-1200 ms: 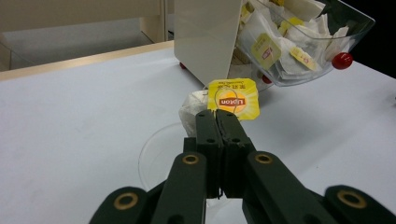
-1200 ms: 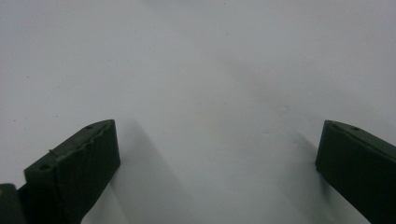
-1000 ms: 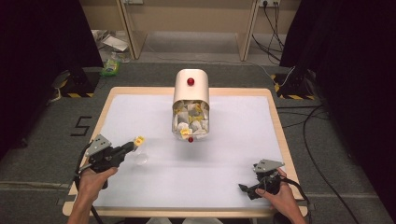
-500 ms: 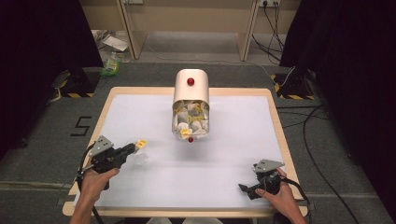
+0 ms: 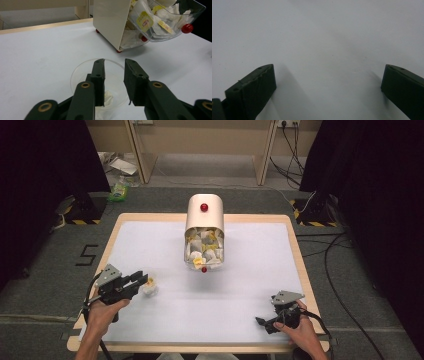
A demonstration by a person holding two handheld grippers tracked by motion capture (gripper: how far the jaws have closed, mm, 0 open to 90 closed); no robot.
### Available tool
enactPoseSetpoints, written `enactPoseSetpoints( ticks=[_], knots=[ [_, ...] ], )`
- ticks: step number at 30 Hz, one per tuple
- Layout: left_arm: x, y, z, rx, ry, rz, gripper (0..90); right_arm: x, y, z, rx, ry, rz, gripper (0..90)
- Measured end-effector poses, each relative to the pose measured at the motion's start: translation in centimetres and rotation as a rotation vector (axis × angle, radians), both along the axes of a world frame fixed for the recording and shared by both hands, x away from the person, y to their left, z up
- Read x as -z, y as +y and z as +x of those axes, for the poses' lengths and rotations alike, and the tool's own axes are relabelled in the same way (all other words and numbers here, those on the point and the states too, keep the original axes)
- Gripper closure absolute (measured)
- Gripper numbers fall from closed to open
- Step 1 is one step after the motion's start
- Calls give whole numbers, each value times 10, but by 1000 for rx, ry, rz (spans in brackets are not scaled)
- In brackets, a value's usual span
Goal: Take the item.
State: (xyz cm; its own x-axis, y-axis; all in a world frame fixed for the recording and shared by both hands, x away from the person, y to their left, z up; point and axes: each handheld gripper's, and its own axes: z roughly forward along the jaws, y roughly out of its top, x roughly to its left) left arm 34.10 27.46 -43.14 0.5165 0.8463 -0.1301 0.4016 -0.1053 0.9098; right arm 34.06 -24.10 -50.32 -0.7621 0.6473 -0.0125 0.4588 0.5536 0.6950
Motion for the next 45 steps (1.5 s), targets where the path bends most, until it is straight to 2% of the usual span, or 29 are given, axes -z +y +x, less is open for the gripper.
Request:
enactPoseSetpoints(
  ticks=[3,10,11,17,21,26,29,34,45],
  knots=[
    [-1,-2,0,7,2,-7,643,0,0,0,-2,-1,-1,3],
    [-4,-8,-1,29,9,-14,498,0,0,0,-3,-2,-1,3],
    [-4,-9,-2,33,14,-16,498,0,0,0,-3,-2,-1,3],
    [-3,-16,-7,64,28,3,378,0,0,0,0,-1,0,3],
    [-2,-17,-13,63,21,12,325,0,0,0,-2,-1,-1,3],
    [-1,-17,-18,43,19,21,182,0,0,0,0,0,0,3],
    [0,-16,-22,54,19,27,148,0,0,0,0,0,0,3],
    [3,-16,-27,62,21,31,148,0,0,0,-3,-2,-1,3],
    [8,-6,-32,36,26,24,148,0,0,0,-1,0,0,3]
  ],
)
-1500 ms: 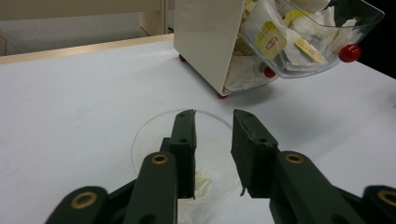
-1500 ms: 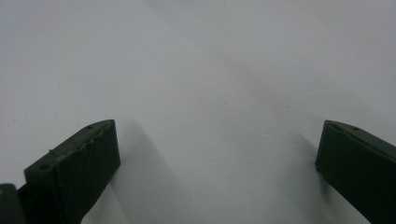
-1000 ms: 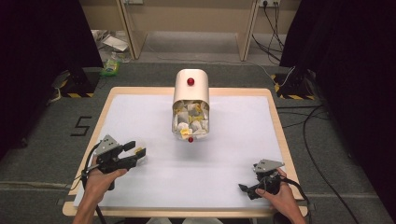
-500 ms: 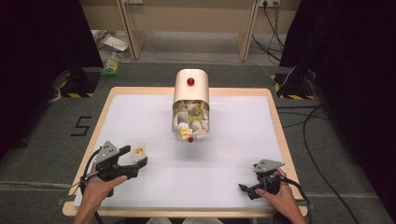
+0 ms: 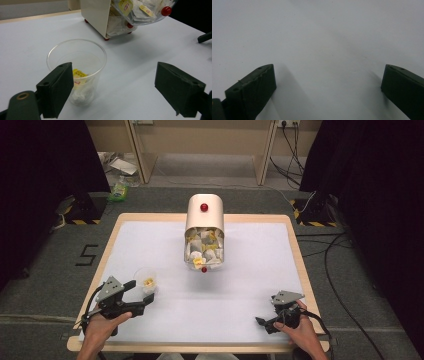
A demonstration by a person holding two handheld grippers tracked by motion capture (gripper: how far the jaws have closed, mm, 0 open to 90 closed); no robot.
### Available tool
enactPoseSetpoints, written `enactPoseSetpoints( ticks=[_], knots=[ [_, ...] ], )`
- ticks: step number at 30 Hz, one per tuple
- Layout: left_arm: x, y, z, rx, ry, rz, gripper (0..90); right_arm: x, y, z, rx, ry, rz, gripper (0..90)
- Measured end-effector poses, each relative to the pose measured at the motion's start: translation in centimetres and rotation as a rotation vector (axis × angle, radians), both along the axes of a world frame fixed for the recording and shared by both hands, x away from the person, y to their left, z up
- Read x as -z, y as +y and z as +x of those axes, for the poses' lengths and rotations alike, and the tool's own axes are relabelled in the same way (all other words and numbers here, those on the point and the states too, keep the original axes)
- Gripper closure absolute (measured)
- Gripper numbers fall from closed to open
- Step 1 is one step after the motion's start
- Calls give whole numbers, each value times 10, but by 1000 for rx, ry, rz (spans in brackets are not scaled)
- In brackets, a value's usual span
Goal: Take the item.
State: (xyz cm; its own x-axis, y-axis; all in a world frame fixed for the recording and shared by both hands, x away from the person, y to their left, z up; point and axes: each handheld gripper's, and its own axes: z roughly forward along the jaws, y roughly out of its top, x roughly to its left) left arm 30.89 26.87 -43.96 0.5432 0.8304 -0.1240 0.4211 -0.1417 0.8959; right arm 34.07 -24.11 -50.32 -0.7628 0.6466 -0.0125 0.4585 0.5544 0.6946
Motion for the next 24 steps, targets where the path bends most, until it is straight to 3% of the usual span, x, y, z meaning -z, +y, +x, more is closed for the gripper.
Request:
enactPoseSetpoints(
  ticks=[15,24],
  knots=[
    [6,12,-7,-38,3,14,148,0,0,0,1,-2,0,3],
    [19,16,-11,-38,36,22,148,0,0,0,1,-1,0,3]
  ],
)
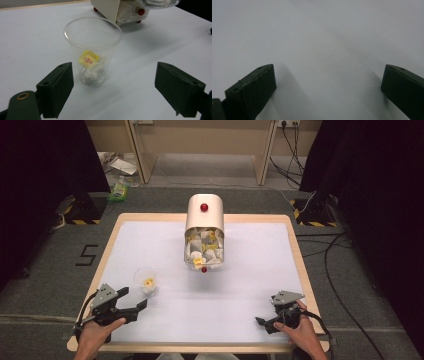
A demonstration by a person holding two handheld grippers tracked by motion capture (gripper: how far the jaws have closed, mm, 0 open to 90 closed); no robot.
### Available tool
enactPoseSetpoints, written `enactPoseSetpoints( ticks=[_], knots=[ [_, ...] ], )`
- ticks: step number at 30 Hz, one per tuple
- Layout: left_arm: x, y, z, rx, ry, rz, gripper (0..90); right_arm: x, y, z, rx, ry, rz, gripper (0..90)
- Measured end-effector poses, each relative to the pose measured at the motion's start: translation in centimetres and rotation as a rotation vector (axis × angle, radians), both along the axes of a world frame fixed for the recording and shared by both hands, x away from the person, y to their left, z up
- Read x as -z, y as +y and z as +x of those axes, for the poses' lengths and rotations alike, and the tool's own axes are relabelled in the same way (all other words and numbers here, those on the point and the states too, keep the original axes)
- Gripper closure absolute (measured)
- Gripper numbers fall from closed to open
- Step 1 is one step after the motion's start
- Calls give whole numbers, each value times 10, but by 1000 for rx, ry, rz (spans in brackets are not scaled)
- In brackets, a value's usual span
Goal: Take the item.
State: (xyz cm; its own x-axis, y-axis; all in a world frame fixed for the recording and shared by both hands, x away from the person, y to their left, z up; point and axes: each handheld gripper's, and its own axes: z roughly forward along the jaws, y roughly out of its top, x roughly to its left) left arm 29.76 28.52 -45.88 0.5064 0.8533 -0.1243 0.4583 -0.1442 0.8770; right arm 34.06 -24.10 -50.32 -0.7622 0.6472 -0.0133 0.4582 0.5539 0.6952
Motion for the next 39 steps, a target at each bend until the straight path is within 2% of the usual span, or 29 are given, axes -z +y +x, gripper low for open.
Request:
enactPoseSetpoints(
  ticks=[17,39],
  knots=[
    [29,-2,-3,15,64,28,151,0,0,0,0,0,0,3],
    [50,4,-18,3,106,70,152,0,0,0,0,-1,0,3]
  ],
)
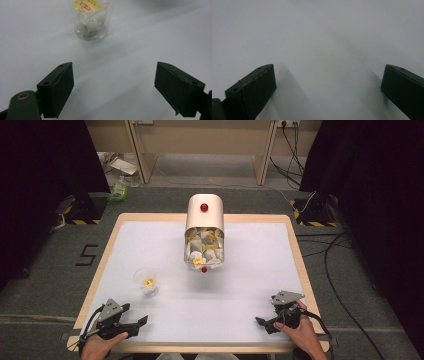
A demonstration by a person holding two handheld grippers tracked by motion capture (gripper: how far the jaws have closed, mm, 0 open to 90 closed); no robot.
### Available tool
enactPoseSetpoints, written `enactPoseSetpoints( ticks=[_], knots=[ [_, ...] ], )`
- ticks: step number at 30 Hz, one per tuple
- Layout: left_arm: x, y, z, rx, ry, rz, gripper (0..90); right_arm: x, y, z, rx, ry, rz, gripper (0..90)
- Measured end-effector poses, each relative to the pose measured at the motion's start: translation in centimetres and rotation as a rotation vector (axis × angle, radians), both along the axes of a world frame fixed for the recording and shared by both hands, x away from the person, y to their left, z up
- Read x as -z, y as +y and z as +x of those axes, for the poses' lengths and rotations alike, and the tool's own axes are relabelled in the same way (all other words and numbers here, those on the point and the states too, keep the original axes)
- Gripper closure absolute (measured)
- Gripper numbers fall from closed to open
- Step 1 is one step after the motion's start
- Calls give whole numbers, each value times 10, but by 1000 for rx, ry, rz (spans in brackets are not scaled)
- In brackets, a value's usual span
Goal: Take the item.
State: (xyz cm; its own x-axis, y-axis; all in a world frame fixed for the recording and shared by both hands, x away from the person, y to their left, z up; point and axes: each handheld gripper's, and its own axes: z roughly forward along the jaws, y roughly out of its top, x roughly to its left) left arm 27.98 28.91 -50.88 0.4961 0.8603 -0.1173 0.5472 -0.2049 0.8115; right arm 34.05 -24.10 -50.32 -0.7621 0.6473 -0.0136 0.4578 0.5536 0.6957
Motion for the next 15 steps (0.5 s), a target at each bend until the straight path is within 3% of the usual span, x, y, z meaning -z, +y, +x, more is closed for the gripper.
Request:
enactPoseSetpoints(
  ticks=[15],
  knots=[
    [6,-4,-12,8,-10,66,153,0,0,0,0,-1,0,3]
  ],
)
